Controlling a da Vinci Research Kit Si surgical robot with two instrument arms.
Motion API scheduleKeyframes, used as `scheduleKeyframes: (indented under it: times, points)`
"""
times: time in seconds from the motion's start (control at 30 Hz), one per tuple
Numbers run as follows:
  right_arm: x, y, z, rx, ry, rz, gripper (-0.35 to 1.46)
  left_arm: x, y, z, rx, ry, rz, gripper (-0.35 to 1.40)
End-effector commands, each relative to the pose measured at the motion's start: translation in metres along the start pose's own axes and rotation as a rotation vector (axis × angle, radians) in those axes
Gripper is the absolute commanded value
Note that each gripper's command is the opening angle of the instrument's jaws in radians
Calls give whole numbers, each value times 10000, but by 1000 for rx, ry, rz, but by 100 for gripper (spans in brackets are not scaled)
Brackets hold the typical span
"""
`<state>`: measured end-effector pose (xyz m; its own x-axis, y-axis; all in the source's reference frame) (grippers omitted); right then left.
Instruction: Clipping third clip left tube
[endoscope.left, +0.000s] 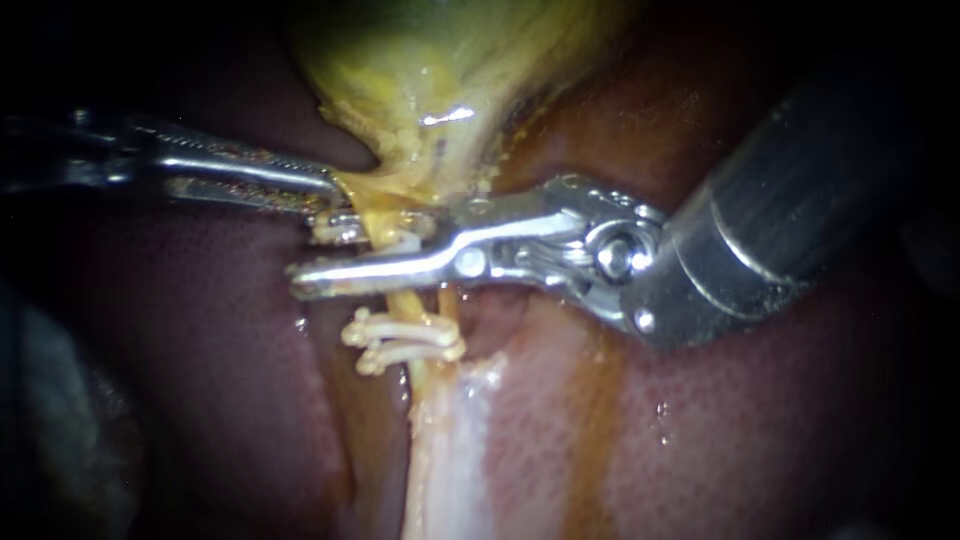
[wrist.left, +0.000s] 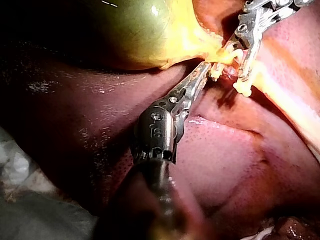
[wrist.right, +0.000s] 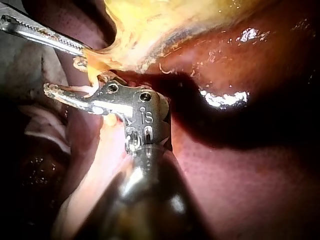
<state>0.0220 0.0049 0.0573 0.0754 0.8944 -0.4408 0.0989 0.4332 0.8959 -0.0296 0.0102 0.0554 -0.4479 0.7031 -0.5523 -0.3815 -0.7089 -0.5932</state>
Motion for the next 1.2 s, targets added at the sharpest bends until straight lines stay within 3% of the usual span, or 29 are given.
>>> scheduleKeyframes:
  times: [0.03, 0.27, 0.57, 0.63, 0.83, 1.2]
  points:
    - [1, -1, 0, 0, -1, 2, 44, 0, 0, 0, 0, -1, 0, -35]
    - [7, -3, -2, 0, 1, 17, 30, -1, -1, 1, 0, -1, 1, -35]
    - [7, -5, -10, 1, -3, 178, -34, -1, -1, 1, 0, -1, 1, -35]
    - [7, -6, -13, 1, -4, 214, -35, -1, -1, 1, 0, 0, 1, -35]
    - [6, -10, -17, -13, -26, 214, -35, -1, -1, 1, 1, 0, 1, -35]
    - [6, -9, -17, -14, -26, 213, -35, -2, -1, 3, 0, -4, 1, -35]
